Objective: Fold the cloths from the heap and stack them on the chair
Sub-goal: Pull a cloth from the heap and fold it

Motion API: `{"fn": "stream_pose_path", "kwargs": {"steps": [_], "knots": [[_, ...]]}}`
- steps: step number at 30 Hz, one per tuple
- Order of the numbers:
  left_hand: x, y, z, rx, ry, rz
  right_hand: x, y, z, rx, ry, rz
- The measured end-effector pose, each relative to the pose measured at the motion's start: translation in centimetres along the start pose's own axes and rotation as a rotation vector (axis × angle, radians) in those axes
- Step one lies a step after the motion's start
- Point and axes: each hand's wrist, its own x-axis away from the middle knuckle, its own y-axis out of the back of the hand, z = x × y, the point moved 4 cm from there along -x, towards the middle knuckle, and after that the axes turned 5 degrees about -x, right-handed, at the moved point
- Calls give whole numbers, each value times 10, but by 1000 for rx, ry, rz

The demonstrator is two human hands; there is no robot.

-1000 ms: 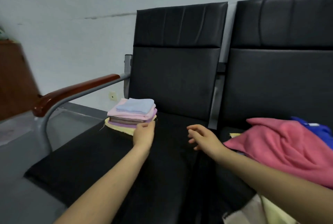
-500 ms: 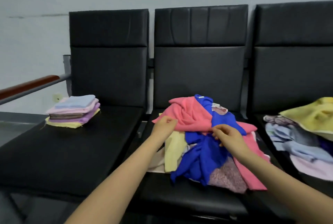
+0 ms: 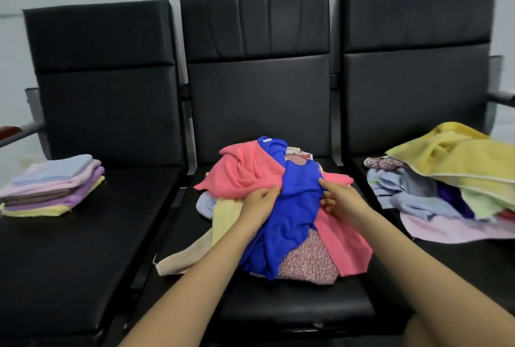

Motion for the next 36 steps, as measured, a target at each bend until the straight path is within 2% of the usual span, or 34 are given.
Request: {"fn": "stream_pose_path", "kwargs": {"steps": [3, 8, 12, 14, 16, 20, 22, 25, 28, 31, 33, 36], "knots": [[-5, -6, -14, 71, -5, 3, 0, 1, -4, 1, 22, 27], [-16, -16, -34, 44, -150, -49, 8, 0, -1, 161, 157, 28], [-4, 6, -51, 356, -125, -143, 35, -13, 27, 281, 464, 90], [1, 17, -45, 547, -33, -68, 48, -22, 38, 317, 623, 146], [4, 24, -35, 681, 63, 51, 54, -30, 37, 366, 678, 195], [15, 28, -11, 757, 206, 154, 33, -20, 16, 425, 597, 15], [21, 27, 5, 756, 285, 195, 23, -13, 9, 521, 548, -23], [31, 25, 21, 742, 381, 260, 17, -10, 6, 654, 498, 14], [42, 22, 21, 791, 403, 343, 19, -11, 8, 514, 444, 125], [42, 28, 24, 713, 291, 277, 18, -13, 4, 532, 393, 180], [42, 36, 24, 689, 255, 158, 21, -16, 0, 646, 338, 224], [36, 59, 20, 776, 233, -52, 25, -19, 0, 778, 320, 249]]}}
